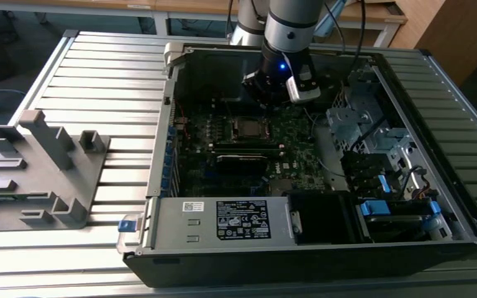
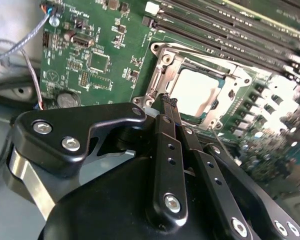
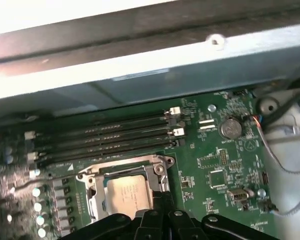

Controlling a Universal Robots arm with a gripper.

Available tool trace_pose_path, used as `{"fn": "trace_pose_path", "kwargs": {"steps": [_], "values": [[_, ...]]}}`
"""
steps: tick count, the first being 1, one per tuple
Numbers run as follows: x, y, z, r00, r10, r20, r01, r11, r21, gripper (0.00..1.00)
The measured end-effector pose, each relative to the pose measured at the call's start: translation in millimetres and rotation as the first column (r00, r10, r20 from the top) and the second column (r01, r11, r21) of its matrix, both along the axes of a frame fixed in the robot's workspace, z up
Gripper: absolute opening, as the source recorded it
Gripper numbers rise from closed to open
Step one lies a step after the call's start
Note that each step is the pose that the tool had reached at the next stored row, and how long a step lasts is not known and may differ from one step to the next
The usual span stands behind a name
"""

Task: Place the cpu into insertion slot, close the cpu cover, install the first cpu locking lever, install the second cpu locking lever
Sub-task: 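Close the cpu cover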

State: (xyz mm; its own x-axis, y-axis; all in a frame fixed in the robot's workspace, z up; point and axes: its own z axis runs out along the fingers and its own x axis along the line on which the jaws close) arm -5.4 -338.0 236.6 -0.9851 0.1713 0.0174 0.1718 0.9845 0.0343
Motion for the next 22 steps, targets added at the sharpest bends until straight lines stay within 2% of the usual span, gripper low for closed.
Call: {"fn": "trace_pose_path", "kwargs": {"steps": [2,4,22], "values": [[0.0,0.0,-0.1,0.9996,0.030,0.0000,-0.030,0.9996,-0.0002,0.11],[-0.1,0.0,-0.2,0.9993,0.038,0.0000,-0.038,0.9993,0.0000,0.11],[-2.8,0.0,-0.3,0.9993,0.039,0.0000,-0.039,0.9993,0.0001,0.11]]}}
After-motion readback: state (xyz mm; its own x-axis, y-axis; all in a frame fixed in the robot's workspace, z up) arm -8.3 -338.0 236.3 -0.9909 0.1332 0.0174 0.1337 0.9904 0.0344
